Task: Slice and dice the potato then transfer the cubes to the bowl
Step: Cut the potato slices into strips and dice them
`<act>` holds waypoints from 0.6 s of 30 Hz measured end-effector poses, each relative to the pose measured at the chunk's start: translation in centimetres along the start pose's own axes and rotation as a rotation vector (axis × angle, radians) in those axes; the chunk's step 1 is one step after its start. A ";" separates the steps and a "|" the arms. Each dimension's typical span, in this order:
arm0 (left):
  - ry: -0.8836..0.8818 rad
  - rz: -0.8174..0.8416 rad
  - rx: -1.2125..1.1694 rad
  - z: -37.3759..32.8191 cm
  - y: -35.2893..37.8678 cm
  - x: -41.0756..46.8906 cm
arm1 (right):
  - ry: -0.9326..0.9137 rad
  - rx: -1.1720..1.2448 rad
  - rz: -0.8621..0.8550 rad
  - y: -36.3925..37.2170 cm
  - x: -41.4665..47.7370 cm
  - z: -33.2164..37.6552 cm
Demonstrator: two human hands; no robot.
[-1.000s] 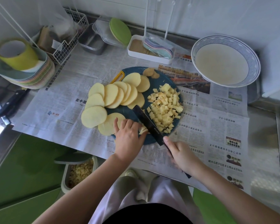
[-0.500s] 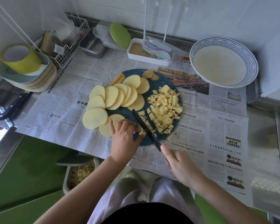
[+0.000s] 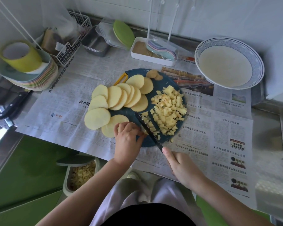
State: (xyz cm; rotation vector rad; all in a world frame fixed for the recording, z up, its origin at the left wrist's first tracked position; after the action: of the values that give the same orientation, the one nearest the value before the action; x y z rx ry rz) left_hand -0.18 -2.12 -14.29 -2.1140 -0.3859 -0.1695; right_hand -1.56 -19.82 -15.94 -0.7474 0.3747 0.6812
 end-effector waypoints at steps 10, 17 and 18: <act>0.025 0.014 -0.003 0.2 0.1 -0.1 | 0.017 -0.061 -0.012 0.1 1.9 1.0; 0.042 0.001 -0.004 0.6 -0.1 -0.1 | 0.032 0.099 0.040 -0.5 1.9 -0.6; 0.040 0.005 -0.005 0.6 -0.1 0.0 | 0.034 0.098 0.043 -0.9 1.8 -0.9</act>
State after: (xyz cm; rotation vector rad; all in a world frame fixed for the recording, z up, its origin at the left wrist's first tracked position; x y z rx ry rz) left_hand -0.25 -1.62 -14.57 -2.1134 -0.3565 -0.2095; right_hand 0.26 -20.20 -17.04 -0.6600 0.4535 0.6861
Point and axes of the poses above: each hand's wrist, its own x-axis towards the middle knuckle, its own y-axis out of the palm, z = x × y, the point moved 10 cm from there along x, towards the middle knuckle, and after that the axes turned 3 degrees about z, right-handed, at the moved point
